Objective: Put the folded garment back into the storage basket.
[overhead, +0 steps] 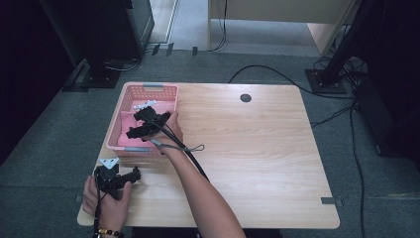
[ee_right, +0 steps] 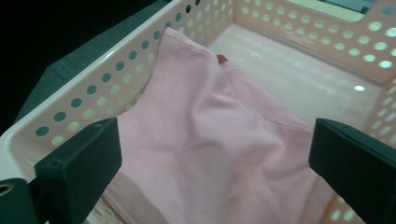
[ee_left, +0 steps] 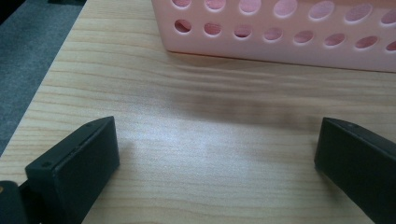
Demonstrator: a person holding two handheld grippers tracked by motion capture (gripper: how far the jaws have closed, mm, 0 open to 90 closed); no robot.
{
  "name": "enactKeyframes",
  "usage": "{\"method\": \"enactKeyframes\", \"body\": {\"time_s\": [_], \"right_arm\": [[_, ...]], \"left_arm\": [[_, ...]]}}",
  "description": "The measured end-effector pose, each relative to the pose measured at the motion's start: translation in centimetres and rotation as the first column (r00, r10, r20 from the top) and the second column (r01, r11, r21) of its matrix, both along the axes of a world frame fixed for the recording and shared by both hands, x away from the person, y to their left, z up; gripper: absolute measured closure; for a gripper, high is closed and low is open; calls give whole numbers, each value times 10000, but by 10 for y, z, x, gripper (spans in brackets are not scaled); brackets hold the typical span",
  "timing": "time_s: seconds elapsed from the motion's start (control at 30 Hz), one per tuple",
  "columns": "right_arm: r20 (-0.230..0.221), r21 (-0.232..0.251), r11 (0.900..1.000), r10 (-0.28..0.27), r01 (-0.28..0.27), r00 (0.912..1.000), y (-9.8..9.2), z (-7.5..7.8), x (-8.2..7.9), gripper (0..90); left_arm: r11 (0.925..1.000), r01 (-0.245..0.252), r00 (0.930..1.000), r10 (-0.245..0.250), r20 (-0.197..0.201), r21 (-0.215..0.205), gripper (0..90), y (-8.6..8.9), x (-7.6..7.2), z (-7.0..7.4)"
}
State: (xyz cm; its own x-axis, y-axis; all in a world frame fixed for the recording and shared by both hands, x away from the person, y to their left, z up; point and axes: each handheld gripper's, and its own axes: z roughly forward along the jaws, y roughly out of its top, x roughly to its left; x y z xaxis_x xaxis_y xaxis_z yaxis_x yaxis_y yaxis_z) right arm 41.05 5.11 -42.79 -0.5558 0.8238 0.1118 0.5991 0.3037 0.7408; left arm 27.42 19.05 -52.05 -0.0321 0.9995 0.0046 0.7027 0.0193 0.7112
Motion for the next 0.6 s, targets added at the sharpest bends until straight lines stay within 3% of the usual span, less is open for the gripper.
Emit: {"method": "enactKeyframes", "body": {"time_s": [0.27,0.6], "right_arm": [[233,206,9972,-726,721,9971,-35,6,-4,0],[383,-171,9912,-1308,1316,9907,-71,2,-8,0]], "left_arm": [[10000,-20,10000,20,23,-15,0,0,0,0],[10000,-24,10000,24,26,-20,0,0,0,0]]}}
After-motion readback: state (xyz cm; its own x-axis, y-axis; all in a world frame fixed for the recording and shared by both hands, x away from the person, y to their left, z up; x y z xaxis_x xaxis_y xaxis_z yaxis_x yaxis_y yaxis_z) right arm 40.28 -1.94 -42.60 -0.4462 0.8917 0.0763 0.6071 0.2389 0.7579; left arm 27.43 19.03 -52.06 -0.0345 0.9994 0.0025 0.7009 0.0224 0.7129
